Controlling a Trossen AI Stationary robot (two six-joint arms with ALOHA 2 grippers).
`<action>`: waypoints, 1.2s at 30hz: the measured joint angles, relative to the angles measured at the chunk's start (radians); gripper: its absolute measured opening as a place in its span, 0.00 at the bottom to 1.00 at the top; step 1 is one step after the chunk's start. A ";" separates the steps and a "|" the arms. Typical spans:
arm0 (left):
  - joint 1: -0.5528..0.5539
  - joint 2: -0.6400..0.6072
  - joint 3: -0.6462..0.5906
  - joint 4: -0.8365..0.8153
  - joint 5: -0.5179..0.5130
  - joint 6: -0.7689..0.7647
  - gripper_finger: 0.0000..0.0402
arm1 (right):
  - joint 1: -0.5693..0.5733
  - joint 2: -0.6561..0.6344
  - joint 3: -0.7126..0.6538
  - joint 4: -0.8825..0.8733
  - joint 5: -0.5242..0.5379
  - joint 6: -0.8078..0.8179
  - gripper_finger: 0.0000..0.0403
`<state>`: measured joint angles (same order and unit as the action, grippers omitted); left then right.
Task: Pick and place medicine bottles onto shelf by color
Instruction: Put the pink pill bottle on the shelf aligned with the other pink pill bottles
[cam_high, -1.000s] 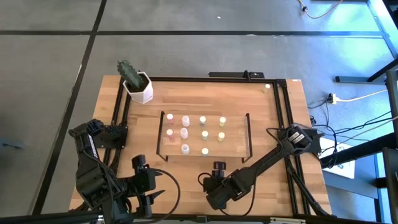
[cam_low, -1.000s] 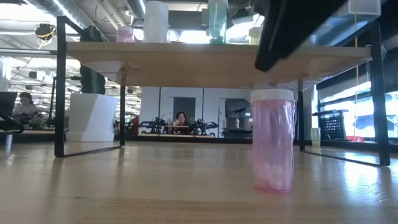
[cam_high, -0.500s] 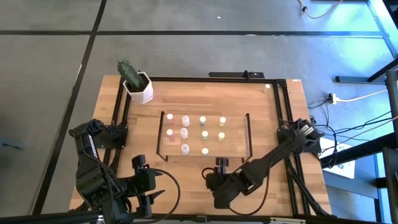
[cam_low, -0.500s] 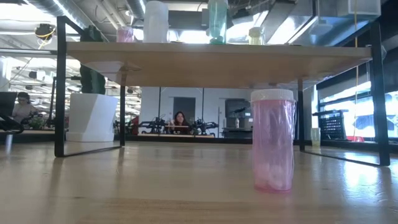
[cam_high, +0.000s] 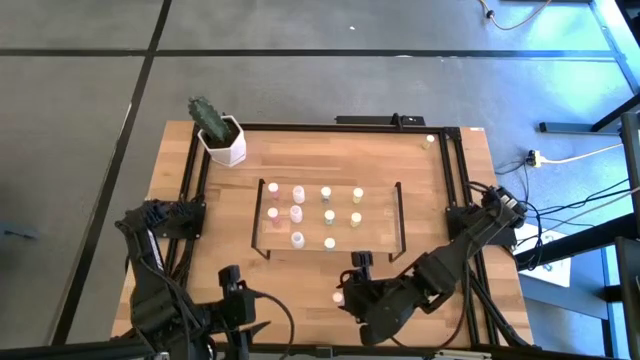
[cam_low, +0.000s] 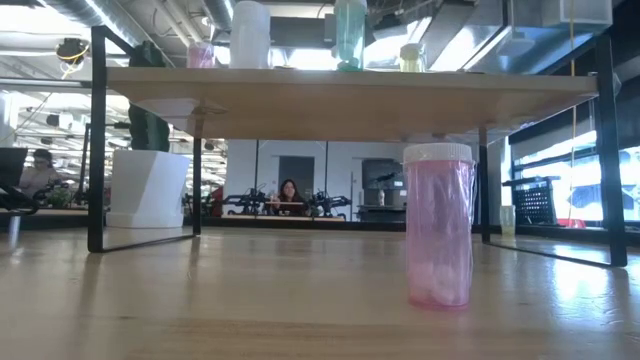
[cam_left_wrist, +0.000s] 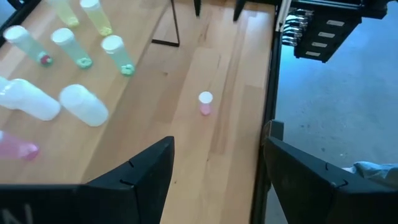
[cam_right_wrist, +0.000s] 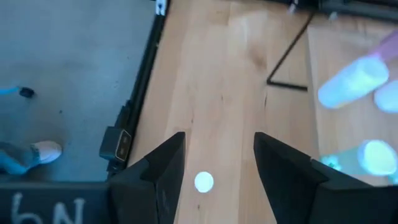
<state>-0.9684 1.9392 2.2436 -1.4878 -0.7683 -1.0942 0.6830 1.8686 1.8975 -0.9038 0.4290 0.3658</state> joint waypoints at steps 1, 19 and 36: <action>-0.002 0.009 0.000 0.006 -0.002 -0.003 0.60 | 0.000 -0.003 0.007 -0.005 0.000 -0.013 0.48; 0.036 0.193 0.000 0.208 -0.059 0.005 0.60 | 0.081 -0.007 0.386 -0.268 0.023 -0.194 0.48; 0.153 0.320 0.000 0.407 -0.013 0.196 0.60 | 0.130 -0.032 0.451 -0.314 0.014 -0.241 0.48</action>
<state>-0.8151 2.2589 2.2436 -1.0810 -0.7817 -0.8984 0.8135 1.8362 2.3482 -1.2182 0.4435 0.1249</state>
